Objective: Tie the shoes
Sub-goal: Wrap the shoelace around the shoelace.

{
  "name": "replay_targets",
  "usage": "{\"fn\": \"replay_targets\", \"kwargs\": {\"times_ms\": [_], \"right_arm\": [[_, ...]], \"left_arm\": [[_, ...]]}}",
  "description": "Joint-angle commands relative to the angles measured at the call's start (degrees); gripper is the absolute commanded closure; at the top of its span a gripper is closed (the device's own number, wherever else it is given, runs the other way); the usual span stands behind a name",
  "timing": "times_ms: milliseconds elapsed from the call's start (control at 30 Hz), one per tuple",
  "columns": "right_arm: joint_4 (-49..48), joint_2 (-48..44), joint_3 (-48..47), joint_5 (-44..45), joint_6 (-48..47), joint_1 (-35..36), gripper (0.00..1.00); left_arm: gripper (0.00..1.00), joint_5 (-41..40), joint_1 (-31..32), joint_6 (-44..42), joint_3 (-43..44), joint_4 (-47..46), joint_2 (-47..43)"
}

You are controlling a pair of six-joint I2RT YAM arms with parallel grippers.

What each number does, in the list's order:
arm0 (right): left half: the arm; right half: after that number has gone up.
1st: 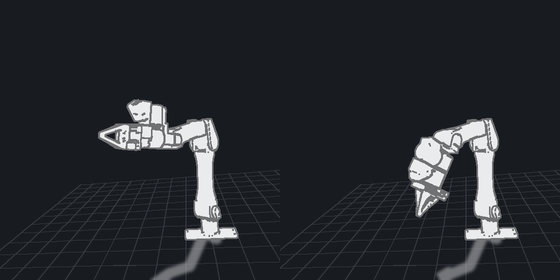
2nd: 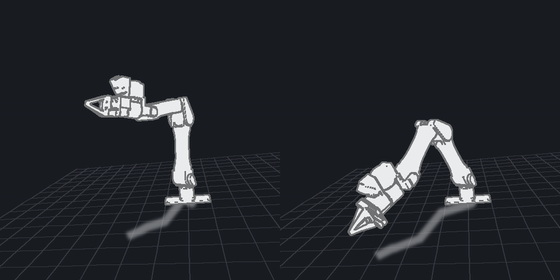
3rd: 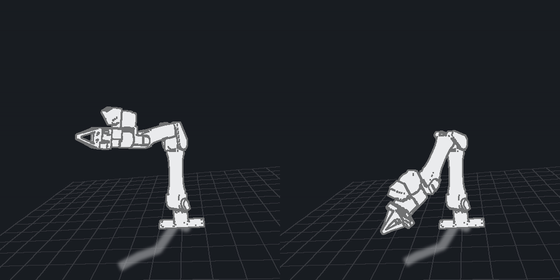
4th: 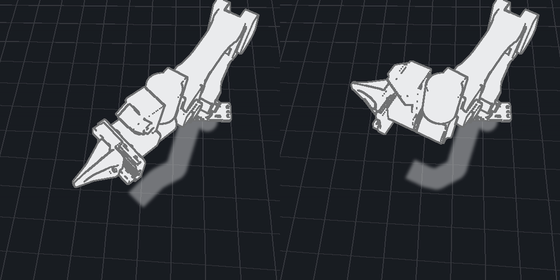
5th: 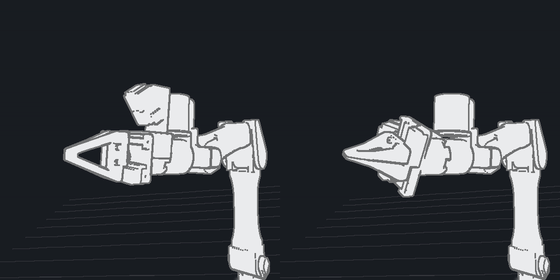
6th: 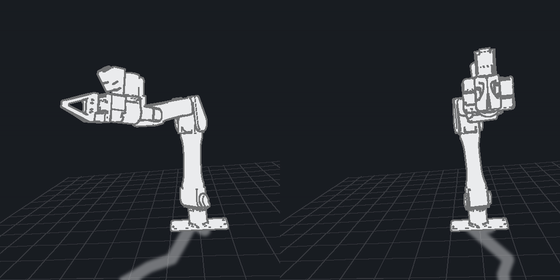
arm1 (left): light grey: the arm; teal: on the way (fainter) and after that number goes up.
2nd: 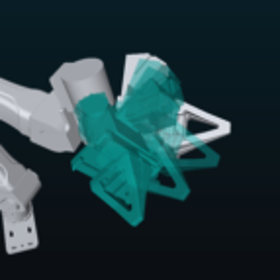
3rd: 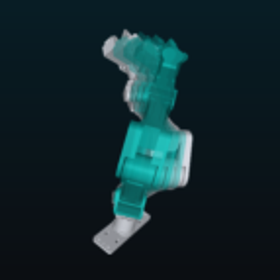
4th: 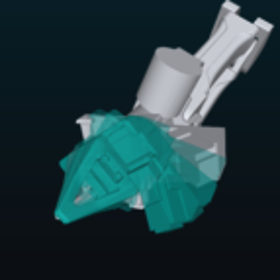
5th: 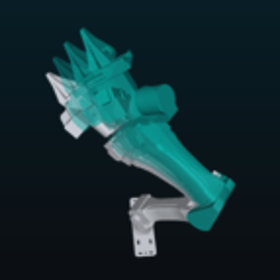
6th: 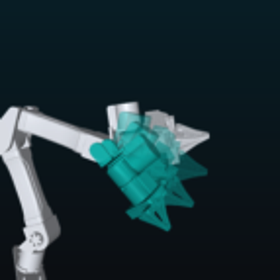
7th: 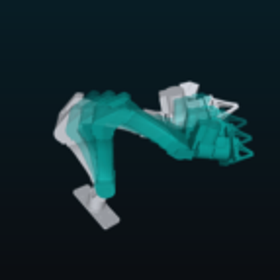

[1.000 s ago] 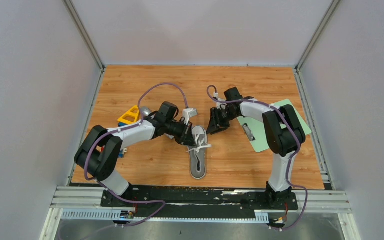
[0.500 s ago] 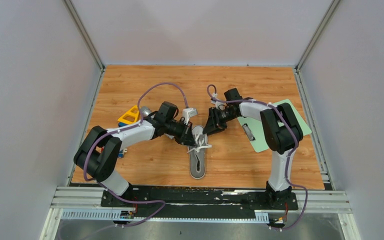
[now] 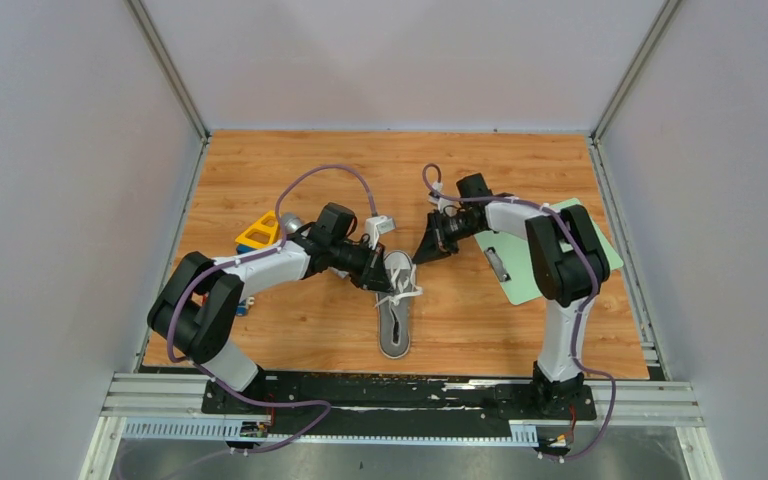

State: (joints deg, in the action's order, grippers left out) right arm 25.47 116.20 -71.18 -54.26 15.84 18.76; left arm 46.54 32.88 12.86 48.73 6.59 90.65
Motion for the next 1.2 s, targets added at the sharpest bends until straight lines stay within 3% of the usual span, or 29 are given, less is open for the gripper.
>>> {"fn": "replay_targets", "kwargs": {"times_ms": [0,233,600,1167], "right_arm": [[-2.13,-10.99,-0.68,-0.25,-3.52,-2.11,1.0],[-5.89,-20.62,1.73,-2.62,-4.94,-2.17,1.0],[-6.76,-19.37,1.31,0.44,-7.01,2.69,1.0],[-5.17,-28.75,6.04,-7.36,-13.2,11.73,1.0]], "left_arm": [[1.0,2.11,-0.28,-2.27,-0.1,-2.46,-1.9],[1.0,9.37,-0.28,-4.42,-0.35,-4.42,-2.27],[0.97,18.69,-2.07,-4.48,-1.64,-9.06,-1.98],[0.99,19.49,-2.65,-3.2,-0.06,-8.86,1.93]]}}
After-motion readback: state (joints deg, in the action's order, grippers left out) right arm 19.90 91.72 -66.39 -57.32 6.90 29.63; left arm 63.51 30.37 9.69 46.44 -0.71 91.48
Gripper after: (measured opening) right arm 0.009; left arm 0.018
